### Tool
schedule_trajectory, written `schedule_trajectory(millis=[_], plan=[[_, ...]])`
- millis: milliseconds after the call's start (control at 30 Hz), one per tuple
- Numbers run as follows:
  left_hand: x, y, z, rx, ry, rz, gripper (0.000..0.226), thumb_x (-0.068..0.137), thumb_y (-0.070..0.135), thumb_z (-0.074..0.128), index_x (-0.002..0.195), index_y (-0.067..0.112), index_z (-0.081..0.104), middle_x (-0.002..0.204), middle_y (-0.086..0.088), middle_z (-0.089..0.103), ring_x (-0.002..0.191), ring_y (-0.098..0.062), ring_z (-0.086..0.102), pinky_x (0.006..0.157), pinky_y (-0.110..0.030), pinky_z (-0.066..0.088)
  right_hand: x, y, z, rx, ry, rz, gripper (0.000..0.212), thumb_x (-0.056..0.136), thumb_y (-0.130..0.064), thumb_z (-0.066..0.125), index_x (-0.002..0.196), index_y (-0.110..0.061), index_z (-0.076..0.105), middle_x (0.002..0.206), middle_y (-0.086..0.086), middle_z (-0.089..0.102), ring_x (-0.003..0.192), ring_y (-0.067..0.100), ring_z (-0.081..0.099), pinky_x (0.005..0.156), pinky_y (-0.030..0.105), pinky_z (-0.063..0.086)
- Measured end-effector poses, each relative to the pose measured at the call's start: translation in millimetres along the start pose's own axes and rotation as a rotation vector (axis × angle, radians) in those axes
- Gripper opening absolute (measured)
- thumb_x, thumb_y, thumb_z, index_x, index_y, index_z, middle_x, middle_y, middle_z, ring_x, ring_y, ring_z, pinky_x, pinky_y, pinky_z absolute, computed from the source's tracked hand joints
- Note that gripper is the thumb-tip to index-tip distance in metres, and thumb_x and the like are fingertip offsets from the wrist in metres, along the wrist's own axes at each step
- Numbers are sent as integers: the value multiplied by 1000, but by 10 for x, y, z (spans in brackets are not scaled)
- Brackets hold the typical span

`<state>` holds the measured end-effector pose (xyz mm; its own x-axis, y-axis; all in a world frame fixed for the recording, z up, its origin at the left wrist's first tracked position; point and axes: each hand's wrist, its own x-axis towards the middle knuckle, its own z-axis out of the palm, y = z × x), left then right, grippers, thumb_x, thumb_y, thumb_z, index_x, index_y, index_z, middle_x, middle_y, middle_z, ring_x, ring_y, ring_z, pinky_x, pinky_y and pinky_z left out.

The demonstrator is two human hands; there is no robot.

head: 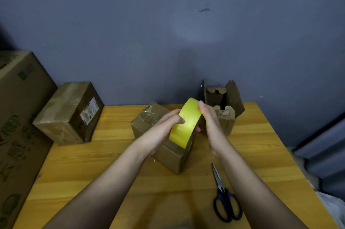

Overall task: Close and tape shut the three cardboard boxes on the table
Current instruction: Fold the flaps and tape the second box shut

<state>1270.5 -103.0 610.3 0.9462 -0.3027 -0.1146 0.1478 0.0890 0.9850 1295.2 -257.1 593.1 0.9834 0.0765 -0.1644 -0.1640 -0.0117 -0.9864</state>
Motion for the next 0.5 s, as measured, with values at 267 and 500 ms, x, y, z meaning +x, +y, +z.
schedule_trajectory(millis=[267, 500], plan=[[-1, 27, 81, 40, 14, 82, 31, 96, 1, 34, 101, 18, 59, 73, 3, 73, 70, -5, 67, 64, -15, 50, 61, 14, 7, 43, 54, -38, 73, 62, -78, 52, 119, -32, 54, 101, 2, 60, 80, 14, 54, 75, 35, 45], [42, 51, 106, -52, 12, 27, 28, 87, 26, 50, 112, 17, 58, 84, -8, 74, 81, -20, 69, 85, -34, 54, 99, 66, -12, 74, 28, 70, 93, 55, -83, 53, 126, -23, 54, 93, 1, 60, 94, 18, 59, 92, 42, 50]])
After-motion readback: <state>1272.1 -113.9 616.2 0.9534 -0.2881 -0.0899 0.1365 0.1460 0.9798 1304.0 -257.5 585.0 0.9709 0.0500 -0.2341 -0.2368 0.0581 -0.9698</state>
